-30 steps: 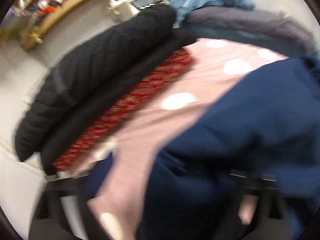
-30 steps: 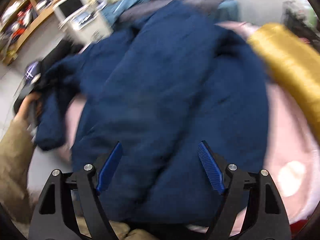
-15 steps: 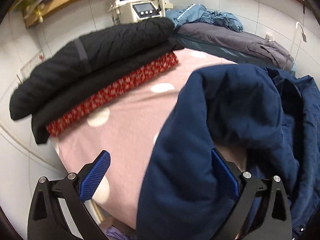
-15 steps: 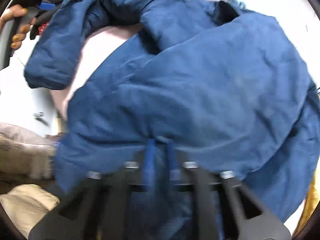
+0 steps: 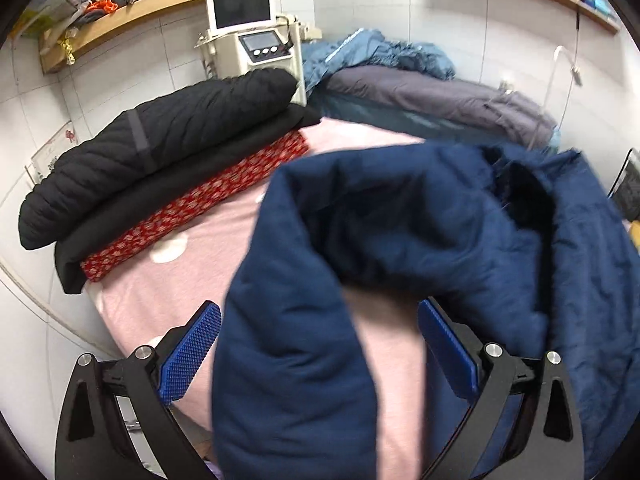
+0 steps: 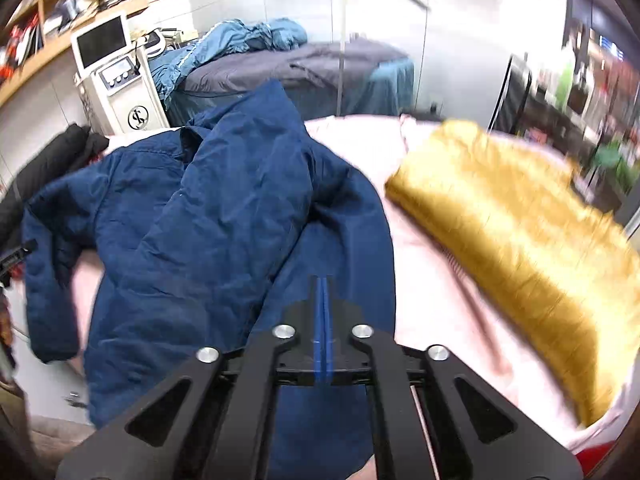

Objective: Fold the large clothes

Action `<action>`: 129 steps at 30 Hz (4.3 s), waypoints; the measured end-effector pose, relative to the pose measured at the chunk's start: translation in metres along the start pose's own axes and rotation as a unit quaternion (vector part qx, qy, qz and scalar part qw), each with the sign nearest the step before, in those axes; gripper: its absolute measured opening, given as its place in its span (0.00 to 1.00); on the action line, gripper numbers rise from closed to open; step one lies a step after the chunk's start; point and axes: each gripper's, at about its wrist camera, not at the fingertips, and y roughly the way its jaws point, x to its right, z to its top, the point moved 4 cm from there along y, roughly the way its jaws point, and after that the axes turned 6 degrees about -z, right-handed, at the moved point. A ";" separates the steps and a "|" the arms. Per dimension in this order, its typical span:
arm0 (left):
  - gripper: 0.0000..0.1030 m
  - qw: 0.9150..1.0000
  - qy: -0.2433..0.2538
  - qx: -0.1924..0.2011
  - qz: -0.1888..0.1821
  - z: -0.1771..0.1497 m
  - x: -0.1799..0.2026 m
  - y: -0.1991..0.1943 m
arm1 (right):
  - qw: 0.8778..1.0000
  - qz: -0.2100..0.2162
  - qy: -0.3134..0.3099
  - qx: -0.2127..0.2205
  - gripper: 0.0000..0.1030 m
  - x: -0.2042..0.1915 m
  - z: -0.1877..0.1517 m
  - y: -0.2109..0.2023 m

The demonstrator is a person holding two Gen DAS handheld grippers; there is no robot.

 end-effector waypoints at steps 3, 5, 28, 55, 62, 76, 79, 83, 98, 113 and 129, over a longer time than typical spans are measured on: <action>0.94 0.999 -0.015 0.001 -0.029 0.000 0.013 -0.004 | 0.998 0.059 0.005 -0.023 0.86 -0.022 -0.026 0.009; 0.94 0.999 -0.023 -0.007 -0.042 -0.005 0.018 -0.005 | 0.996 0.081 -0.006 -0.028 0.86 -0.046 -0.048 0.014; 0.94 0.994 -0.031 -0.081 -0.064 -0.059 0.026 0.016 | 0.914 0.099 -0.375 -0.115 0.49 -0.242 -0.178 0.048; 0.94 0.992 -0.007 -0.099 -0.081 -0.077 0.041 0.026 | 0.943 -0.297 0.152 -0.014 0.27 0.309 0.127 0.036; 0.94 0.989 -0.004 -0.116 -0.091 -0.077 0.043 0.042 | 0.945 -0.287 0.114 0.110 0.88 0.253 0.073 0.012; 0.94 0.974 -0.052 -0.144 -0.165 -0.026 0.070 0.122 | 0.999 0.013 -0.048 -0.011 0.88 0.039 0.022 0.102; 0.94 0.972 -0.058 -0.145 -0.174 -0.015 0.078 0.139 | 0.998 0.029 -0.025 -0.049 0.83 0.023 0.034 0.137; 0.88 0.972 -0.041 -0.145 -0.182 0.003 0.093 0.160 | 0.996 0.030 -0.014 -0.085 0.28 0.015 0.057 0.188; 0.61 0.979 -0.069 -0.152 -0.118 0.101 0.106 0.252 | 0.971 0.065 0.196 -0.120 0.67 0.060 0.138 0.264; 0.94 0.950 -0.076 -0.122 -0.278 0.020 0.099 0.123 | 0.985 0.113 0.118 -0.056 0.84 0.089 0.039 0.145; 0.94 0.968 0.001 -0.113 -0.225 -0.054 0.090 0.058 | 0.984 0.067 0.131 -0.097 0.84 0.081 -0.051 0.085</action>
